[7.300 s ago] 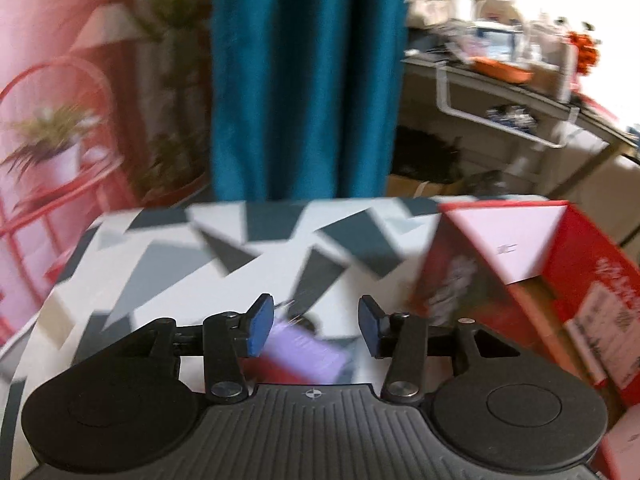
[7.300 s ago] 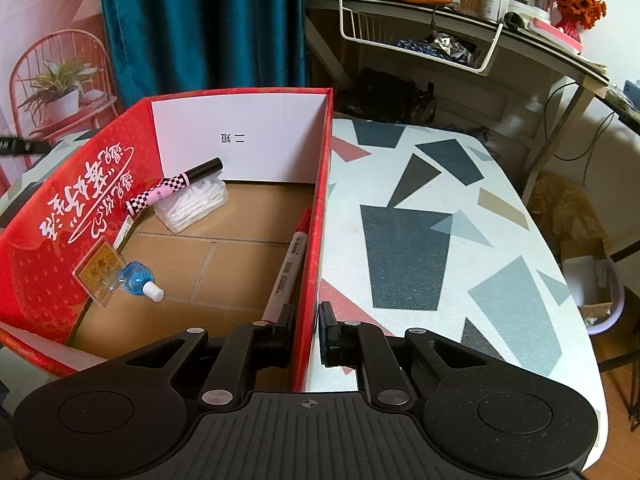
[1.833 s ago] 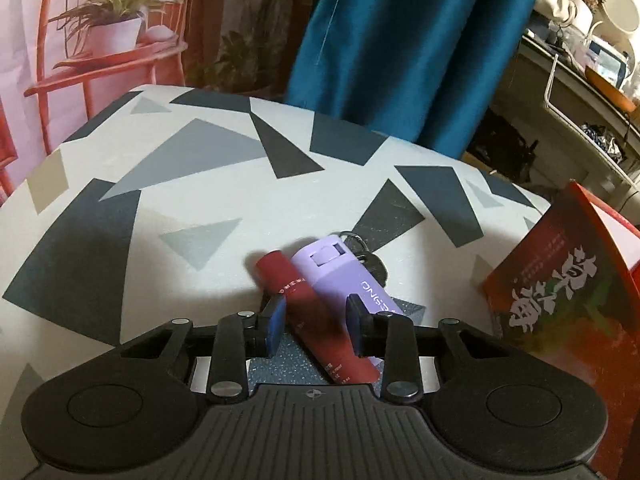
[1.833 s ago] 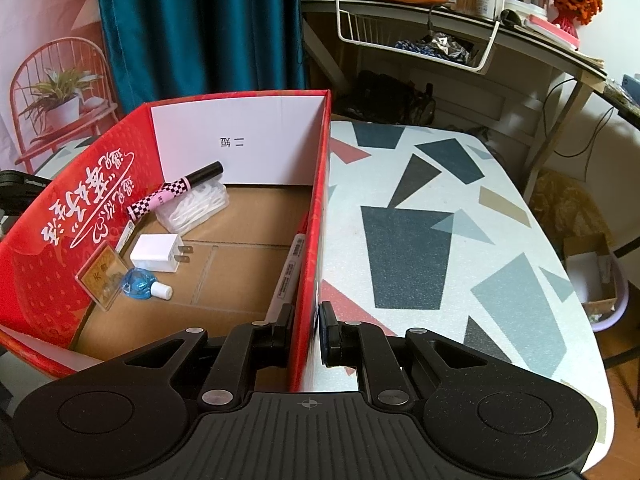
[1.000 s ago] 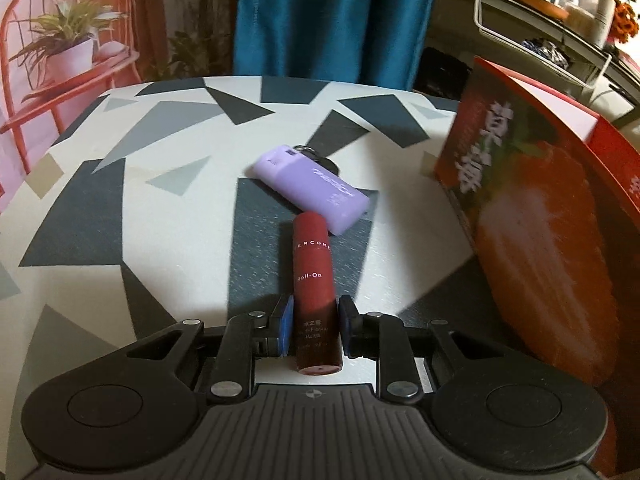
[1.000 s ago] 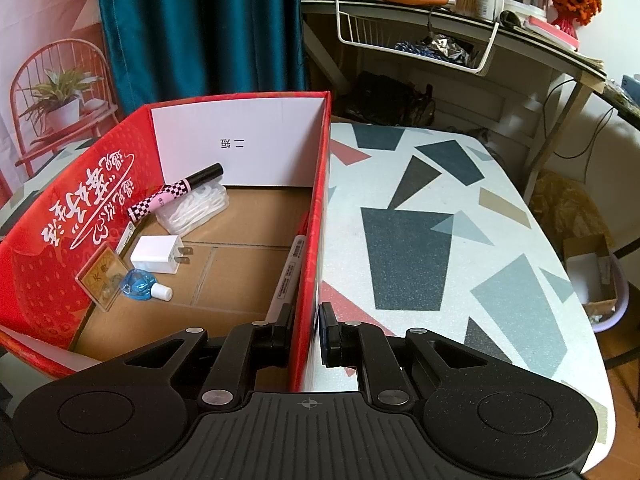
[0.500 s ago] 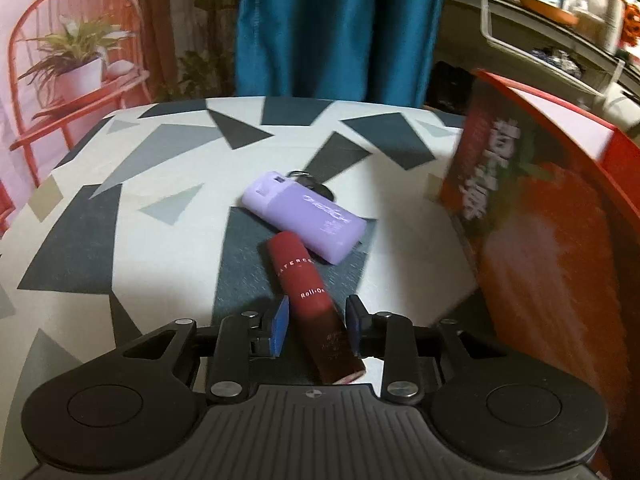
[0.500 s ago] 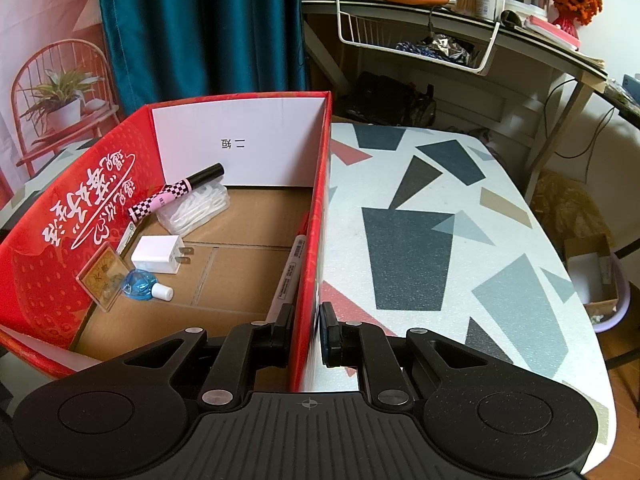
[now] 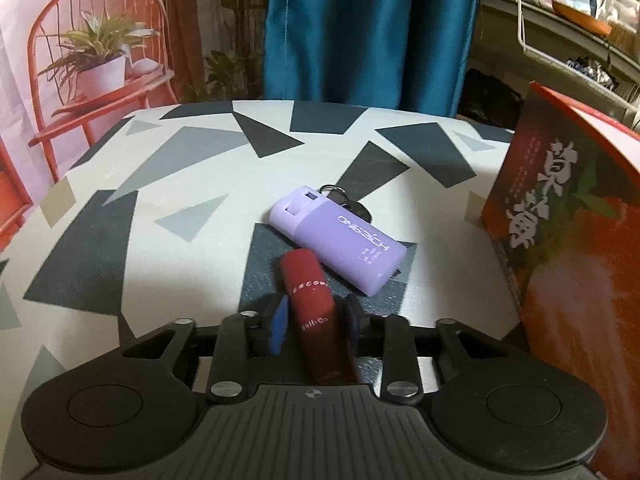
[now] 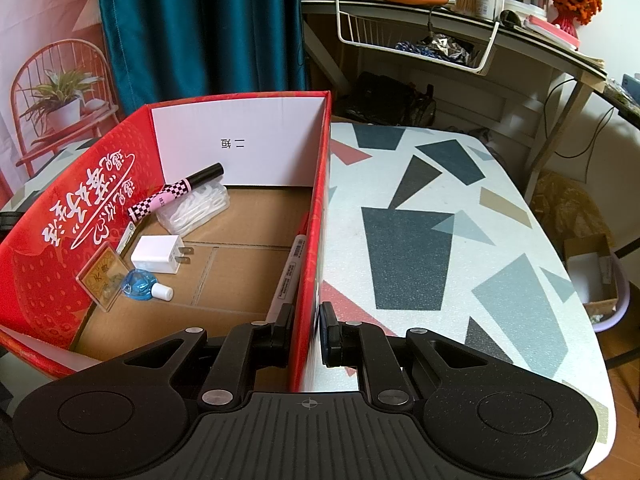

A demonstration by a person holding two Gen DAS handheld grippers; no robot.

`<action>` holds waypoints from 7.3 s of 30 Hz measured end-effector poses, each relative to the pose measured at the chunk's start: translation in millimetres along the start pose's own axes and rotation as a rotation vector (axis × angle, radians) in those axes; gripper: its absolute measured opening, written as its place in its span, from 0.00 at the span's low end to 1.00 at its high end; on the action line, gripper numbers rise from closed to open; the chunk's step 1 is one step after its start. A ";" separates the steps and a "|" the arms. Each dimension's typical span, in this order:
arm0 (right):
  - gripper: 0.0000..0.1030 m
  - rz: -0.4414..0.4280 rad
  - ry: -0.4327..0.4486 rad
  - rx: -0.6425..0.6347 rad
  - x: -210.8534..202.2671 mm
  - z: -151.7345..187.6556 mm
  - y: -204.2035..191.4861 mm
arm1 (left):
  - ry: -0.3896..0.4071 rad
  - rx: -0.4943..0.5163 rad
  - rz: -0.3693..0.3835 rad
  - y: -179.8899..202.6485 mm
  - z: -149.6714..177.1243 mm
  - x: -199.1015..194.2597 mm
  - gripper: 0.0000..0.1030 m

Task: Organize rigid objects
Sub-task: 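Carry the red lipstick with the left gripper over the box, then lower the lipstick into the box and open the left gripper, then move the left tool back and grasp the purple case, then carry the purple case with the left gripper over the box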

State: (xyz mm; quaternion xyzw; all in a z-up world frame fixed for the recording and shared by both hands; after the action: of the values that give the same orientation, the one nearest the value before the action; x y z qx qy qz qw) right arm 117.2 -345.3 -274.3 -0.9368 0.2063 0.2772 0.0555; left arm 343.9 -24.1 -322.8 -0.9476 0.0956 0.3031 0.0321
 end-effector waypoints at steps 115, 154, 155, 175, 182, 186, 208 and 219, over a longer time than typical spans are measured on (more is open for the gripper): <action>0.12 -0.008 0.002 0.011 -1.1 1.3 1.2 | 0.224 0.100 0.185 20.5 -104.9 -27.6 0.98; 0.11 0.016 -0.036 -0.016 4.6 1.7 -1.5 | 0.062 0.431 0.361 19.5 -17.0 44.8 0.88; 0.11 0.015 -0.035 -0.014 4.7 1.7 -1.5 | 0.064 0.437 0.363 20.5 -14.5 40.4 0.88; 0.12 0.005 -0.016 -0.005 4.7 1.6 -0.8 | 0.026 0.243 0.206 45.4 24.8 -24.2 0.87; 0.13 0.002 -0.011 0.001 5.0 2.0 -1.4 | 0.023 0.196 0.153 43.7 28.8 -32.4 0.87; 0.13 -0.001 -0.009 0.002 5.2 2.2 -1.4 | 0.020 0.178 0.139 41.4 31.5 -36.8 0.87; 0.14 -0.002 -0.011 -0.002 6.0 2.6 -2.2 | 0.024 0.152 0.150 40.3 25.0 -39.8 0.86; 0.14 -0.003 -0.012 -0.002 6.7 2.2 -2.7 | 0.232 0.121 0.306 62.6 -76.7 -76.7 0.86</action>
State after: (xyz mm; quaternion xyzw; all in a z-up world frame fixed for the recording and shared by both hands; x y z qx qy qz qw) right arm 122.3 -344.7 -279.8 -0.9354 0.2044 0.2830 0.0561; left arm 313.7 -82.1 -215.9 -0.9469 0.2597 0.1867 0.0314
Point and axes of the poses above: each gripper's, at about its wrist camera, not at the fingertips, and x roughly the way its jaws point, y to its right, z to its underside, the point moved 8 cm from there along x, roughly the way its jaws point, and after that the axes turned 12 degrees about y, right-handed, at the moved point
